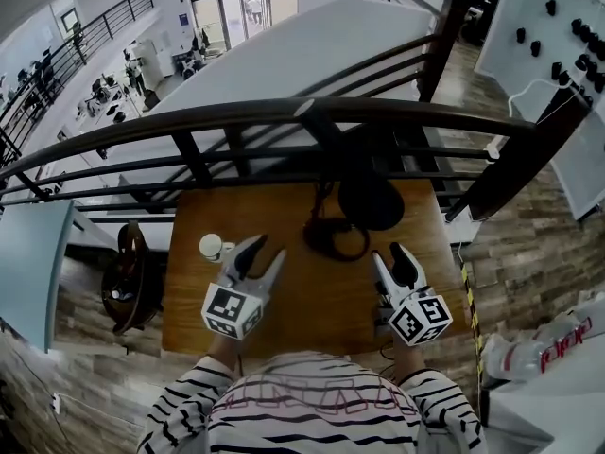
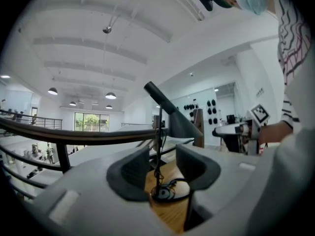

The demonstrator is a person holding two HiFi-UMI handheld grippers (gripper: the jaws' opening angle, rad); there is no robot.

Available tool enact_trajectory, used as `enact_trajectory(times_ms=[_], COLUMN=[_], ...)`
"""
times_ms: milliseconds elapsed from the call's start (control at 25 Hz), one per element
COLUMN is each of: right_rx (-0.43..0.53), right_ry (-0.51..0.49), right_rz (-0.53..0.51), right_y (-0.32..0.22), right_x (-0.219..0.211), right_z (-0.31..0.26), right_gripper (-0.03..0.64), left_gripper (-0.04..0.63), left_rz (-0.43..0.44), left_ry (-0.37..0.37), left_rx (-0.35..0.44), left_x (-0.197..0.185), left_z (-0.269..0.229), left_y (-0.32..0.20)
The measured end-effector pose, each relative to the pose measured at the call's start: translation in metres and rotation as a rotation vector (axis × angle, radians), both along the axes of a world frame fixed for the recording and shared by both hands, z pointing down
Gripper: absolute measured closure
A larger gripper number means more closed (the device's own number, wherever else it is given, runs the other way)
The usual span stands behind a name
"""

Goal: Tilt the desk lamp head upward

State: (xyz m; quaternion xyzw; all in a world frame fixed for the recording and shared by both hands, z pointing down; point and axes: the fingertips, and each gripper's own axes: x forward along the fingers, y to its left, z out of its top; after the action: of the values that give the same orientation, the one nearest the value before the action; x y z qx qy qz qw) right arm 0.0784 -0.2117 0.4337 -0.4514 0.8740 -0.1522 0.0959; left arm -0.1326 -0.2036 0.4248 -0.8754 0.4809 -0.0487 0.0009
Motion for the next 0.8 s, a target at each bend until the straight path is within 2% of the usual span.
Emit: enact_trajectory(times_ms=[320, 800], right_rx=[-0.008, -0.020], right_ry=[-0.036, -0.101], right_rz=[-0.025, -0.065], right_y=[-0.030, -0.053], right_x=[0.024, 0.029], right_z=[0.005, 0.012], right_gripper=[0.400, 0.389], left_gripper=[0.430, 0.430], left_rz=[0.024, 0.048], left_ry=[-0.033, -0.123], left_rx=[0.037, 0.024], left_x=[0.043, 0.069], left_z=[-0.013, -0.001], left_y=[-0.055, -0.112])
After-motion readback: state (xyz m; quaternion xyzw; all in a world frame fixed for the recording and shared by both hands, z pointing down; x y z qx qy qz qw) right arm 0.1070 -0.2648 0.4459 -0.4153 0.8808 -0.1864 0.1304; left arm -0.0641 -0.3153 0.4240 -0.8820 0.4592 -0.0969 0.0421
